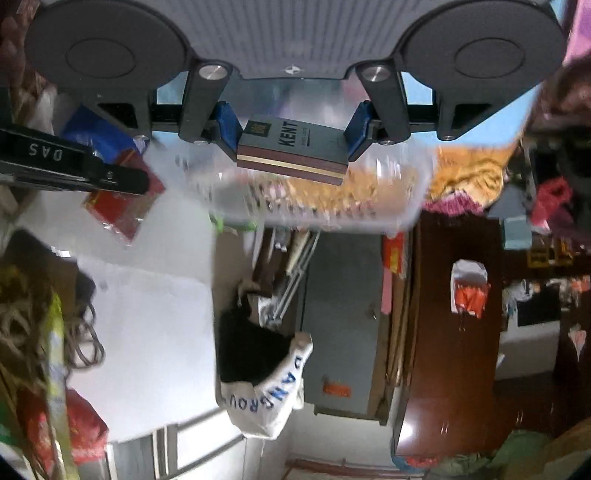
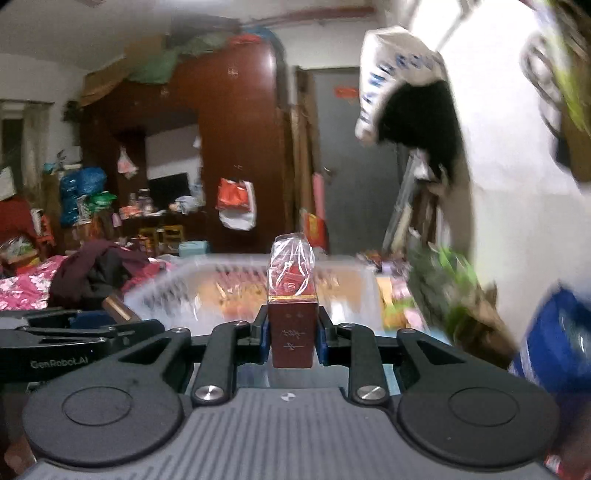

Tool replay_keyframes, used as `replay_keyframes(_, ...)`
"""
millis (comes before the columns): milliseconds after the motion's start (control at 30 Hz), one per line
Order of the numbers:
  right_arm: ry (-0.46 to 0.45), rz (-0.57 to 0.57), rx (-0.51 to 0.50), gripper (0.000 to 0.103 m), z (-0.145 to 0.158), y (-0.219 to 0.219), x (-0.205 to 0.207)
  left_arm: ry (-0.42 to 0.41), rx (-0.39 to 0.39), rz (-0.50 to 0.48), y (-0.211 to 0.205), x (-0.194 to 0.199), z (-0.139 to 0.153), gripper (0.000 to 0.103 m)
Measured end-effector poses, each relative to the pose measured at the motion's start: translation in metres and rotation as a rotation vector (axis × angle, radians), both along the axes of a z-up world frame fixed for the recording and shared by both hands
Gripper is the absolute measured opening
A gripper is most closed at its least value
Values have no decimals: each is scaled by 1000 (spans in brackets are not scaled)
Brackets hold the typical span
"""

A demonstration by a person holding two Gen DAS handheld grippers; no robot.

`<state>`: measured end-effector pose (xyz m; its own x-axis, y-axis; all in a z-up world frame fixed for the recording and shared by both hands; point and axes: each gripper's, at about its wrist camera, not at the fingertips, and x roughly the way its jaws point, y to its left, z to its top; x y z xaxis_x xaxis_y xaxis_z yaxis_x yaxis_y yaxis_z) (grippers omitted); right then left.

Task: Organize objects
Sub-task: 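Grasp the KENT pack with the left tool while the right grasps a red box, then drop the KENT pack in with the left tool while the right drops the red box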

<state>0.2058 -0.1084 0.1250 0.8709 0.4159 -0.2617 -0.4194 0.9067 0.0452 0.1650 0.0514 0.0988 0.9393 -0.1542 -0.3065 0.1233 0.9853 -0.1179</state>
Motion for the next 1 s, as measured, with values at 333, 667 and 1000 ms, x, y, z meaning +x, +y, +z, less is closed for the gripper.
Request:
replay_keyframes(333, 49, 46, -157, 64, 9, 53, 107, 143, -34, 27, 16, 105, 5, 90)
replay_keyframes(667, 21, 98, -92, 102, 9, 15, 68, 61, 6, -14, 9, 58, -2, 96)
replay_keyframes(1000, 82, 17, -104, 103, 3, 1, 72, 110, 38, 56, 15, 53, -5, 99)
